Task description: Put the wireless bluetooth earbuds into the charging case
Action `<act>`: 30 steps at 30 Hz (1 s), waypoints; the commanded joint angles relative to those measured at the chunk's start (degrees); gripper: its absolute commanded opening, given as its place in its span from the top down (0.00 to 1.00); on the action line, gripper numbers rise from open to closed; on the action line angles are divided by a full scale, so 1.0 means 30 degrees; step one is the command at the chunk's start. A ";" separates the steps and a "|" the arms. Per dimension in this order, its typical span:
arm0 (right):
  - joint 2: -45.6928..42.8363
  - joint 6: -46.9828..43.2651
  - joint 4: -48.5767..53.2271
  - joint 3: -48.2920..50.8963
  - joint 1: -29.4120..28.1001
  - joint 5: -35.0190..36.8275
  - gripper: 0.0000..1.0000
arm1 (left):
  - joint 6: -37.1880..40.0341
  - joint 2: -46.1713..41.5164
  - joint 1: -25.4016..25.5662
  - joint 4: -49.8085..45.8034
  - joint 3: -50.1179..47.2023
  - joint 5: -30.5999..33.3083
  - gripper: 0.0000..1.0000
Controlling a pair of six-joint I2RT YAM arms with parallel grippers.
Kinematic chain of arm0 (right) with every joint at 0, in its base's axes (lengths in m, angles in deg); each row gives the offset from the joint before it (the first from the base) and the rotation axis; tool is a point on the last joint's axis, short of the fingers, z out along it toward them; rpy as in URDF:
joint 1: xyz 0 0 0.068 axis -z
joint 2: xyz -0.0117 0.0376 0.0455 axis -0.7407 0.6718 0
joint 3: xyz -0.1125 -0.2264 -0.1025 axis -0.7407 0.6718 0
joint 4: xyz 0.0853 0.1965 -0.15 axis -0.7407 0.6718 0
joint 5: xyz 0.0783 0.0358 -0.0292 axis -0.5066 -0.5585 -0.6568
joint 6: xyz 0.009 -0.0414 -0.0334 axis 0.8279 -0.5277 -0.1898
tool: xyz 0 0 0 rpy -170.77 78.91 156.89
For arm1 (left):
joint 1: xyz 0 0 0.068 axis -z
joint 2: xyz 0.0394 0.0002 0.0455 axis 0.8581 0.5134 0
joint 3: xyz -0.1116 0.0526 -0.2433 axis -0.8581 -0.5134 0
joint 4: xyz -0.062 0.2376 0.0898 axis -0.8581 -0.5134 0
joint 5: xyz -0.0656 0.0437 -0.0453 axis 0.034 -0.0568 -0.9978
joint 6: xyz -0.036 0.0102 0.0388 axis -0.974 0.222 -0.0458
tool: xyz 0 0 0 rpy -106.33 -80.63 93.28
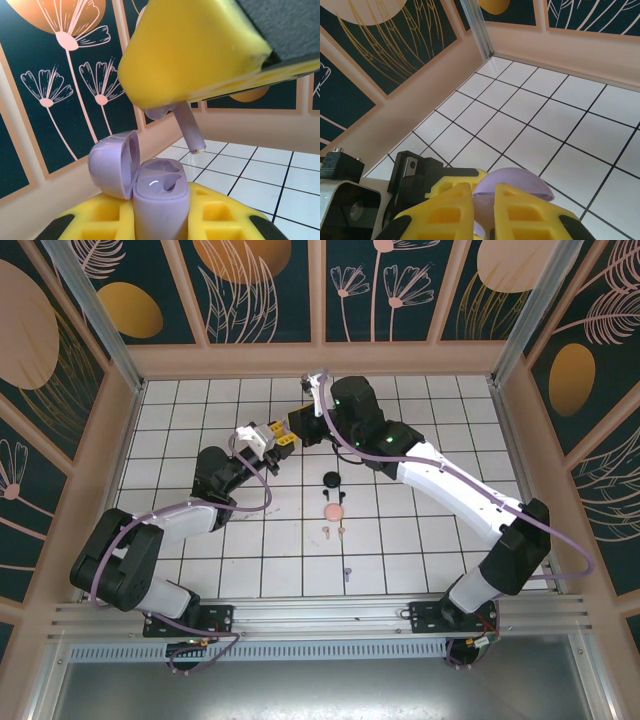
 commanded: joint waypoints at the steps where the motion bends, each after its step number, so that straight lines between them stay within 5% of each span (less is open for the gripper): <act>1: -0.0611 -0.0230 -0.0973 0.0291 -0.0070 0.0434 0.87 | -0.0293 -0.0345 0.0138 0.0528 0.0417 -0.0403 1.00; 30: -0.0098 -0.0607 -0.1046 0.1129 -0.0223 0.0574 0.90 | -0.0537 -0.1247 0.0385 -0.0120 0.0613 -0.0741 1.00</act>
